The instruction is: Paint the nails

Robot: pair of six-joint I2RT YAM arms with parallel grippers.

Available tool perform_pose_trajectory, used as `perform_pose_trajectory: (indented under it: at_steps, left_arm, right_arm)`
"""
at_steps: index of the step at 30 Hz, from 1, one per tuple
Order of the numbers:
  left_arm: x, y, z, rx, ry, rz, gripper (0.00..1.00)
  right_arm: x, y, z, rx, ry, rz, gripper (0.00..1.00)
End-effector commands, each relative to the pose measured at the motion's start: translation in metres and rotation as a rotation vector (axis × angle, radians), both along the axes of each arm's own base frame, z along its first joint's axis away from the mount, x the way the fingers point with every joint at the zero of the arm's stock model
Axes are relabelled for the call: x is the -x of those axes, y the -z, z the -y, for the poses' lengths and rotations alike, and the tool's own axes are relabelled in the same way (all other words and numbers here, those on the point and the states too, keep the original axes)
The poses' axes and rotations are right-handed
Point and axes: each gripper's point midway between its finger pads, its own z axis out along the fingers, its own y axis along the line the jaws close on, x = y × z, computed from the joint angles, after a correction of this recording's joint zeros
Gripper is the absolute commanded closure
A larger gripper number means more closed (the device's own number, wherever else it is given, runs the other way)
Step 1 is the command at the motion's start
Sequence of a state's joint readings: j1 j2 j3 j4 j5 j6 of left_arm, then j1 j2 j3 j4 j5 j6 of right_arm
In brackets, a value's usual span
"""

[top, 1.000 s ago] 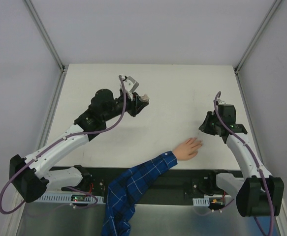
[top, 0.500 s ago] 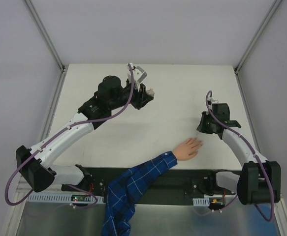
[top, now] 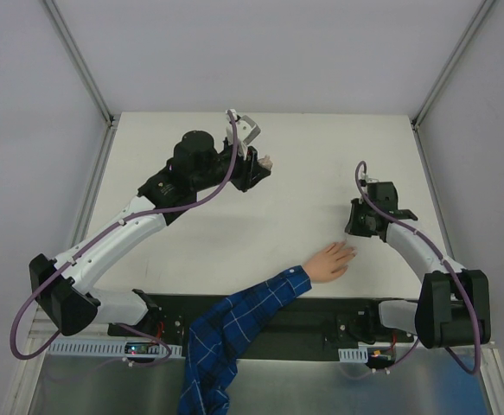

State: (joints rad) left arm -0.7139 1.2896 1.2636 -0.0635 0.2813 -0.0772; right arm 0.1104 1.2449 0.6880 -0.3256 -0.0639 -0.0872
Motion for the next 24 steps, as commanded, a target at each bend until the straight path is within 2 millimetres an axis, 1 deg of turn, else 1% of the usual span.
perform_pose_trajectory:
  at_steps: [1, 12, 13, 16, 24]
  left_arm:
    - [-0.0014, -0.0235, 0.0013, 0.031, 0.016, 0.055, 1.0]
    - [-0.0043, -0.024, -0.0016, 0.035, 0.01, 0.053, 1.0]
    - [-0.0041, -0.0234, -0.0011, 0.035, 0.013, 0.05, 1.0]
    - [-0.005, -0.0237, -0.0011, 0.035, 0.015, 0.051, 1.0]
    - [-0.0061, -0.0222, -0.0049, 0.034, 0.008, 0.044, 1.0]
  right_arm:
    - [-0.0053, -0.0043, -0.0004, 0.018, -0.014, 0.02, 1.0]
    - [-0.0034, 0.0, -0.0077, -0.006, -0.035, -0.021, 1.0]
    - [-0.0056, -0.0002, -0.0083, -0.008, -0.036, -0.015, 1.0]
    - [-0.0067, 0.0023, -0.008, -0.003, -0.035, -0.027, 1.0]
    - [-0.0104, 0.0015, -0.0071, 0.002, -0.025, -0.013, 1.0]
